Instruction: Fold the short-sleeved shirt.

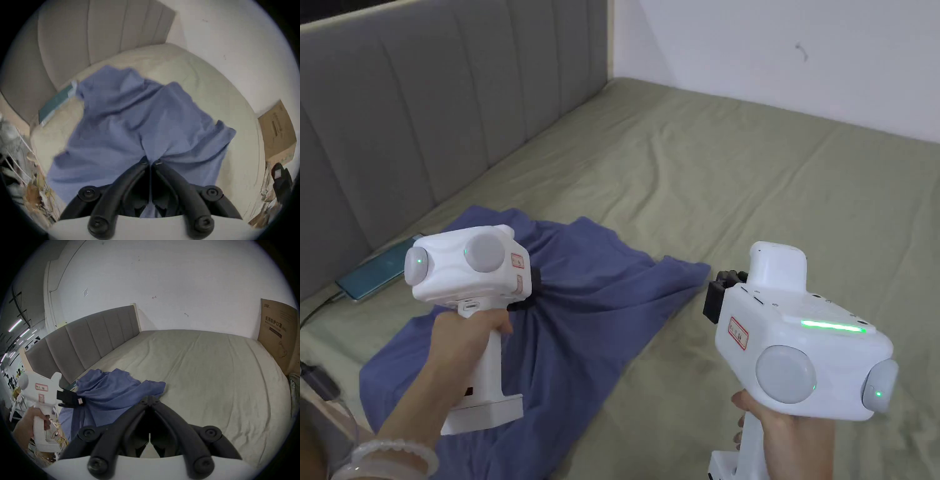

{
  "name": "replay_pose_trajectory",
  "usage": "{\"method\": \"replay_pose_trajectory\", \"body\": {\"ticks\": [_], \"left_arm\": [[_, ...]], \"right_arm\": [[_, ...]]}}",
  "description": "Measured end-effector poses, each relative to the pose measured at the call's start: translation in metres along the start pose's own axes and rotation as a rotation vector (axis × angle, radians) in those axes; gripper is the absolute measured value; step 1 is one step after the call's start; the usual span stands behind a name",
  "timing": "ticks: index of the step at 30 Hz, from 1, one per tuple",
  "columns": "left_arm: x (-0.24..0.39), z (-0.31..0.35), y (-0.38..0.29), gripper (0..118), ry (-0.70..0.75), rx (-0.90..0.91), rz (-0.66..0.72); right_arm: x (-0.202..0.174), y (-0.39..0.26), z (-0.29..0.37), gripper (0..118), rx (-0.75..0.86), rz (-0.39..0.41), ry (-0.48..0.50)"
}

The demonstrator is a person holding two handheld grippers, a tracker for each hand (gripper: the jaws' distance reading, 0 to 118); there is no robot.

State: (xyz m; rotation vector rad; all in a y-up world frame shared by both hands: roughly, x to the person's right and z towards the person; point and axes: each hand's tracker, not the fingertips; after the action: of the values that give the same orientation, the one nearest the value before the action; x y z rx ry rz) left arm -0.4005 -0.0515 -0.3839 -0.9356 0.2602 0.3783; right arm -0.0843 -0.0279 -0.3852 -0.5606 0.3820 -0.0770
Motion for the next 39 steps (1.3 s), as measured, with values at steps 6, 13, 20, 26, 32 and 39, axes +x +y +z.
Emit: {"method": "replay_pose_trajectory", "body": {"ticks": [6, 13, 20, 26, 32, 39], "left_arm": [[0.066, 0.062, 0.030, 0, -0.091, 0.142, -0.153], [0.173, 0.134, 0.041, 0, -0.315, 0.283, -0.330], [0.288, 0.205, 0.005, 0, -0.592, 0.381, -0.572], [0.344, 0.218, -0.033, 0, -0.853, 0.317, -0.619], [0.386, 0.137, -0.100, 0, -0.793, 0.107, -0.693], [0.386, 0.004, -0.230, 0, -0.599, -0.278, -0.791]], "right_arm": [[0.021, 0.016, 0.027, 0, 0.065, -0.045, -0.017], [0.083, 0.033, 0.081, 0, 0.171, -0.125, -0.122], [0.170, 0.043, 0.155, 0, 0.291, -0.207, -0.315], [0.228, 0.024, 0.220, 0, 0.340, -0.185, -0.568], [0.273, -0.014, 0.246, 0, 0.269, -0.251, -0.660], [0.294, -0.050, 0.245, 0, 0.164, -0.298, -0.676]]}}
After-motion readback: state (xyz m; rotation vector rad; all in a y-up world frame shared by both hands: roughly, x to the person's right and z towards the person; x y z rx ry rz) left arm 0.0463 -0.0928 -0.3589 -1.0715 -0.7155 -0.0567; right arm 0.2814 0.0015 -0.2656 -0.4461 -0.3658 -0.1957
